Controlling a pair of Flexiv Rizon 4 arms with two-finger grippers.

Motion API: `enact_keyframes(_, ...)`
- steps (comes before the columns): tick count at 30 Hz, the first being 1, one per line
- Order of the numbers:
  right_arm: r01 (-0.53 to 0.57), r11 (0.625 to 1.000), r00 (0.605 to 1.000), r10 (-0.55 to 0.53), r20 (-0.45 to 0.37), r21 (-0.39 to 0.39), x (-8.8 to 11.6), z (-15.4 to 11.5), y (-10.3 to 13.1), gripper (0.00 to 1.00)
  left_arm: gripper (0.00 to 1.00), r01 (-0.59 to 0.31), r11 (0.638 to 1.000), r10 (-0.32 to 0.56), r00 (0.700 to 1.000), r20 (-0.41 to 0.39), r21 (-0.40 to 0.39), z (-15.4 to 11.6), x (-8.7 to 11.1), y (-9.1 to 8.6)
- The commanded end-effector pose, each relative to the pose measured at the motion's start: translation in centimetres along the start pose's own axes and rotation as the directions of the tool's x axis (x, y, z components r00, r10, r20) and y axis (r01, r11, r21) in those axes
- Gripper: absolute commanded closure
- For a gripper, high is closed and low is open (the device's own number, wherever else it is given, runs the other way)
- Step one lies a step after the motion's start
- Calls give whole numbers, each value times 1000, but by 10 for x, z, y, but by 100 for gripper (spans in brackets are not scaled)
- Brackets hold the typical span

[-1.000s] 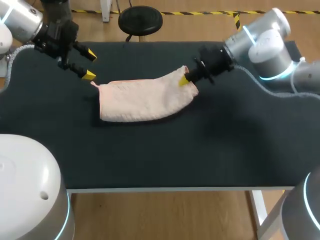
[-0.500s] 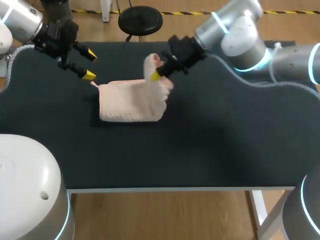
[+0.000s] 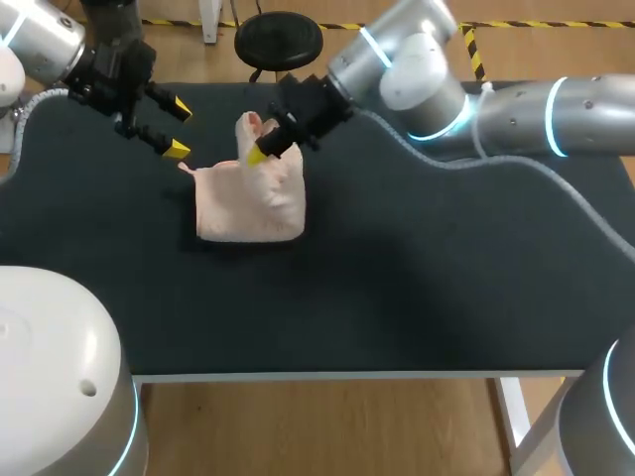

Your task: Fold the towel

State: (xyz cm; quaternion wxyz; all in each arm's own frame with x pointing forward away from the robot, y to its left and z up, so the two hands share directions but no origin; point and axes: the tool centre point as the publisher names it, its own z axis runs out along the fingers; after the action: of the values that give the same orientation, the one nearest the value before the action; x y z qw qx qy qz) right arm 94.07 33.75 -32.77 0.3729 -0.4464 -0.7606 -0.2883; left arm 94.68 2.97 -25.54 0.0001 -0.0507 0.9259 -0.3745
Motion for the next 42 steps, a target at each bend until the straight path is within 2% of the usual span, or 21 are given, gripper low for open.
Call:
enact_keyframes(1, 15, 999, 1000, -14, -15, 39, 4, 13, 5, 100, 0, -2, 1000, 2, 1000, 2, 2, 0, 0, 1)
enact_keyframes(8, 32, 999, 999, -31, -45, 40, 11, 23, 5, 100, 0, -2, 1000, 2, 1000, 2, 2, 0, 0, 1)
enact_keyframes(9, 31, 999, 998, -29, -64, 37, 11, 24, 5, 82, 0, -2, 1000, 2, 1000, 2, 2, 0, 0, 1)
enact_keyframes(10, 26, 999, 997, -22, -76, 43, 11, 25, 5, 51, 0, -2, 1000, 2, 1000, 2, 2, 0, 0, 1)
enact_keyframes(11, 31, 999, 995, -27, -99, 43, 11, 27, 4, 0, 0, -2, 1000, 2, 1000, 2, 2, 0, 0, 1)
enact_keyframes(24, 76, 997, 972, -78, -223, -19, 42, 10, -5, 0, 0, -2, 1000, 2, 1000, 2, 2, 0, 0, 1)
enact_keyframes(30, 14, 996, 965, -36, -260, -83, 39, -18, -20, 0, 0, -2, 1000, 2, 1000, 2, 2, 0, 0, 1)
enact_keyframes(36, -9, 994, 963, -21, -269, -112, 33, -27, -43, 0, 0, -2, 1000, 2, 1000, 2, 2, 0, 0, 1)
enact_keyframes(42, 66, 978, 988, -92, -125, -196, 22, -49, -52, 0, 0, -2, 1000, 2, 1000, 2, 2, 0, 0, 1)
